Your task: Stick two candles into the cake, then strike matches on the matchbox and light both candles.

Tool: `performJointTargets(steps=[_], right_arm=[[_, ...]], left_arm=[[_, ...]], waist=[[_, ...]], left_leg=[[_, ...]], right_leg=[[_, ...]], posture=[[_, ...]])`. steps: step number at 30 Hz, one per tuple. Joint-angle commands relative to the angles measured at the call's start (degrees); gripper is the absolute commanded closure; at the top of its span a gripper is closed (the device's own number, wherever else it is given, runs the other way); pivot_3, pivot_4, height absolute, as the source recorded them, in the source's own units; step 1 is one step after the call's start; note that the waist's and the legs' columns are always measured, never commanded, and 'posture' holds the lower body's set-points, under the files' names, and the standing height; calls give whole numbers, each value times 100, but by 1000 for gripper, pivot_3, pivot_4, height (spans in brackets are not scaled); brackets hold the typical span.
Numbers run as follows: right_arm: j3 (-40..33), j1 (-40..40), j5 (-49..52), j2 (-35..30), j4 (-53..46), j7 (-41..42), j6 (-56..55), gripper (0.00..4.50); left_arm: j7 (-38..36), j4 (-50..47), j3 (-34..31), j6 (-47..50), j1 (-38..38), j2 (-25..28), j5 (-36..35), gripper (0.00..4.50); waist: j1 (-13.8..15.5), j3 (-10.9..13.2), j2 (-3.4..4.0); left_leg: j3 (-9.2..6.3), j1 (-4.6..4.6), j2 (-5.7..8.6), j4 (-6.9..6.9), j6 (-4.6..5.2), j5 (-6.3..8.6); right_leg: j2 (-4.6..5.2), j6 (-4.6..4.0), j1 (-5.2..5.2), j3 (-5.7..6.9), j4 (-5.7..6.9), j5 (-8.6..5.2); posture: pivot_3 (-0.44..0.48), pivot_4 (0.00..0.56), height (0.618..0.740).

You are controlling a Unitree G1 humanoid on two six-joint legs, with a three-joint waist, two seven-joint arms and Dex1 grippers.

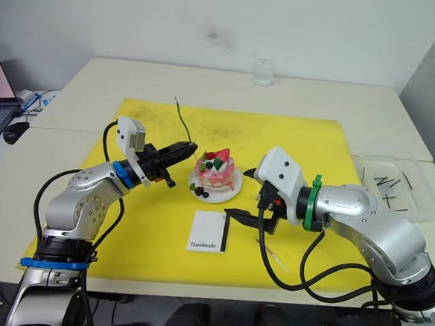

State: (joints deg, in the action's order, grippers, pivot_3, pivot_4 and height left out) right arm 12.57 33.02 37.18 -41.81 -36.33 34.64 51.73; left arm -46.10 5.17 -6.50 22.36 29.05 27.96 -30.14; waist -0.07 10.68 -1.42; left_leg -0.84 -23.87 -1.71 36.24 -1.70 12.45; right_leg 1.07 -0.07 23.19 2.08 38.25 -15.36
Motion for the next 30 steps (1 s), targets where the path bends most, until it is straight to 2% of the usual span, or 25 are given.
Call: performJointTargets(steps=[1, 16, 30], right_arm=[[-141, 55, -51, 42, -186, 54, -52, 33], [-140, -18, -151, 86, -231, 64, -54, 33], [-166, -46, -173, 132, -268, 77, 0, 33]], left_arm=[[-36, -157, -82, -10, 75, 38, -16, 4500], [27, -111, 1, -23, 64, -157, 74, 4500], [-108, 92, 236, -690, -146, -320, 564, 4500]], waist=[[0, 0, 0], [-2, 0, 0], [0, 0, 0]], left_leg=[[0, 0, 0, 3, 0, 0], [-6, 3, 1, 73, 1, 0], [-3, 2, 2, 71, 1, 0]], right_leg=[[0, 0, 0, -1, 2, 0], [-2, -2, 0, 0, 74, 1], [-2, -2, 0, -3, 71, 1]], posture=[[0, 150, 740], [0, 150, 740], [0, 150, 740]])
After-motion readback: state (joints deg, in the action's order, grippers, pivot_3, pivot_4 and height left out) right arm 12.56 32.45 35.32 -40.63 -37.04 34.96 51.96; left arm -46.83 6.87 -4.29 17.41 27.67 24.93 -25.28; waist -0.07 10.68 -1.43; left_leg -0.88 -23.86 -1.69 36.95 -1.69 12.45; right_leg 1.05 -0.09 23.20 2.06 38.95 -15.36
